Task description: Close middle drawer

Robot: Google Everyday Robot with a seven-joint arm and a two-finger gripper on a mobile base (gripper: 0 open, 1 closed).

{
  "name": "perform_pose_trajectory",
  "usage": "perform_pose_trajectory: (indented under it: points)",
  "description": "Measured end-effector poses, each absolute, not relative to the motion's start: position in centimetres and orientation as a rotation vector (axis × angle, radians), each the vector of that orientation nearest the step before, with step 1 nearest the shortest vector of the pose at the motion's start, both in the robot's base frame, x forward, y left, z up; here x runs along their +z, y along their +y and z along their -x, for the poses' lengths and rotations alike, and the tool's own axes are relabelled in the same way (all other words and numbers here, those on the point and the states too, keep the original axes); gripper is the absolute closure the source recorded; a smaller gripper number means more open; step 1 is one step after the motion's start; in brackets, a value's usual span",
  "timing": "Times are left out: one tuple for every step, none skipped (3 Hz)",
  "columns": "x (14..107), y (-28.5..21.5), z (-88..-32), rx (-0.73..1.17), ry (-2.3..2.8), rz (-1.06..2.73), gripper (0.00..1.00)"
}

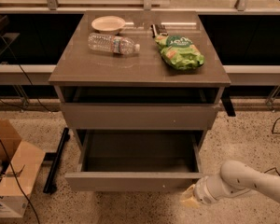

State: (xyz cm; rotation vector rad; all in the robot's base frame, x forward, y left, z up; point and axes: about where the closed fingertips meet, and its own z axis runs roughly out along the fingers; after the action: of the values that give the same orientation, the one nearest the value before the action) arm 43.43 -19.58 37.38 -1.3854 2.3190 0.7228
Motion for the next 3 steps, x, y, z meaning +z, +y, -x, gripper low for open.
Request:
perform_pose_trajectory:
  points:
    - [37.5, -17.8, -46.6, 0.632, 2.235, 1.408, 1.0]
    - [37.5, -17.2, -48.0, 0.61, 2.202, 1.41, 1.0]
    - [37.8, -16.2, -51.9, 0.557, 2.13, 1.403, 1.0]
